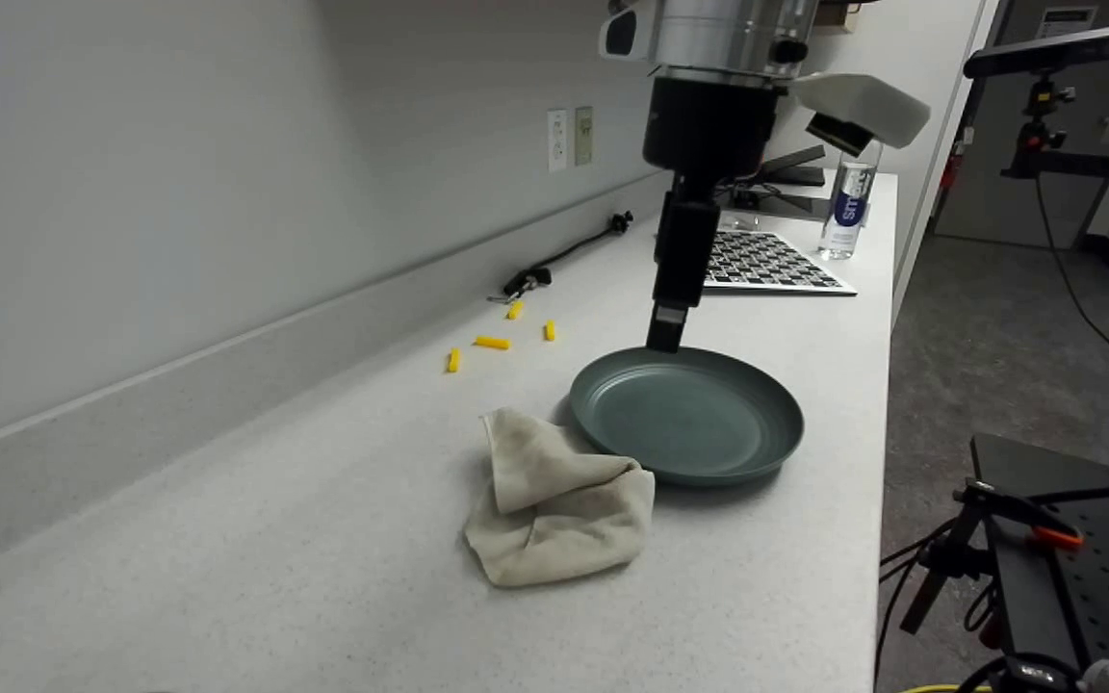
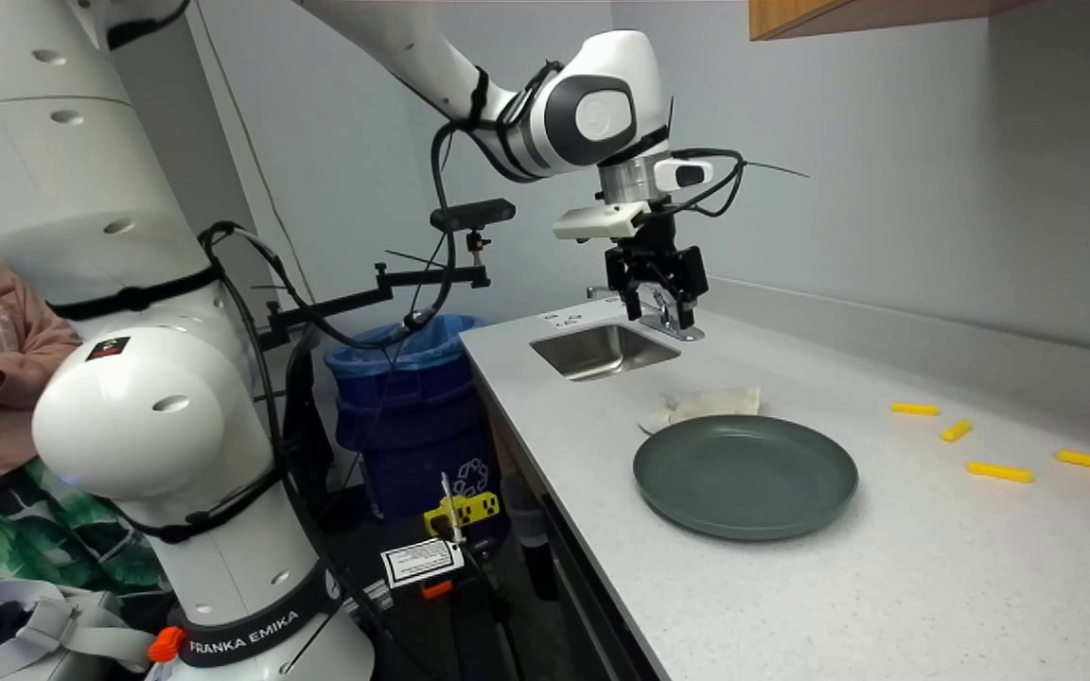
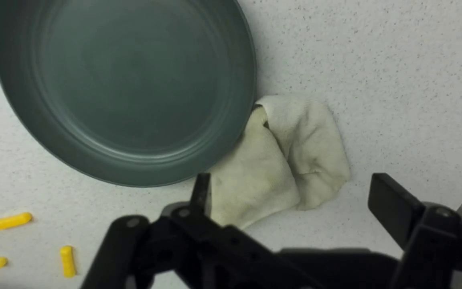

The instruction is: Pick up the towel from the table, wipe the grey plate and put the towel back on the table.

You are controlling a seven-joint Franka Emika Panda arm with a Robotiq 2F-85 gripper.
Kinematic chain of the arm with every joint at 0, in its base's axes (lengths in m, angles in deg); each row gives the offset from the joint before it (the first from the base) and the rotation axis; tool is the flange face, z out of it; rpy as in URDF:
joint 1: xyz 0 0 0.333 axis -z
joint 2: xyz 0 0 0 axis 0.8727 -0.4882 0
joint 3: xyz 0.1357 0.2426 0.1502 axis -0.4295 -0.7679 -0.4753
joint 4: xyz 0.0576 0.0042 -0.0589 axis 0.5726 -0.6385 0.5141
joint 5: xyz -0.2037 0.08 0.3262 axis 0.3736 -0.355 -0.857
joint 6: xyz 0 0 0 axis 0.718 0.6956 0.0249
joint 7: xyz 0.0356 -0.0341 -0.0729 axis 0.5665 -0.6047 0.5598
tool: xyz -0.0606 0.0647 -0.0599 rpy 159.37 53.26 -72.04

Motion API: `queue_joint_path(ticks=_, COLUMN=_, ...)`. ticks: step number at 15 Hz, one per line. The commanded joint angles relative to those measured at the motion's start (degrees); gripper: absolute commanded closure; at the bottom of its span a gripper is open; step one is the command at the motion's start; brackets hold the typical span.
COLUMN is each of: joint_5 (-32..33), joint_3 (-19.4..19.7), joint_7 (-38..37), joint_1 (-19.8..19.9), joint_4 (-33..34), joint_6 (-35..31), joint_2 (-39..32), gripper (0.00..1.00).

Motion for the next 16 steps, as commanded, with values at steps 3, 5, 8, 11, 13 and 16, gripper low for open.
queue_joint_path(ticks=3, joint_5=3.08, joint_3=-0.62, joint_7=-3.26, joint_1=0.06, joint_4=-4.18, joint_6=-0.53, joint_2=8.20, gripper=0.00)
queue_joint_path(ticks=5, joint_5=3.68, joint_3=-0.91, joint_7=-4.00, joint_1=-0.01, joint_4=-4.87, joint_6=-0.96, joint_2=9.83, gripper=0.00)
queue_joint_path(ticks=8, joint_5=2.70, joint_3=-0.71, joint_7=-2.62, joint_1=-0.13, joint_4=-3.10, joint_6=0.03, joint_2=8.10, gripper=0.00)
queue_joint_path(ticks=11, joint_5=2.71, joint_3=-0.98, joint_7=-2.80, joint_1=-0.30, joint_4=-3.96, joint_6=0.02, joint_2=9.72, gripper=0.00)
queue_joint_path(ticks=13, joint_5=2.71, joint_3=-0.97, joint_7=-2.82, joint_1=-0.31, joint_4=-4.25, joint_6=-0.01, joint_2=9.95, gripper=0.00)
queue_joint_path(ticks=16, joint_5=2.71, joint_3=-0.97, joint_7=-2.85, joint_1=-0.31, joint_4=-4.33, joint_6=-0.04, joint_2=9.95, gripper=0.00)
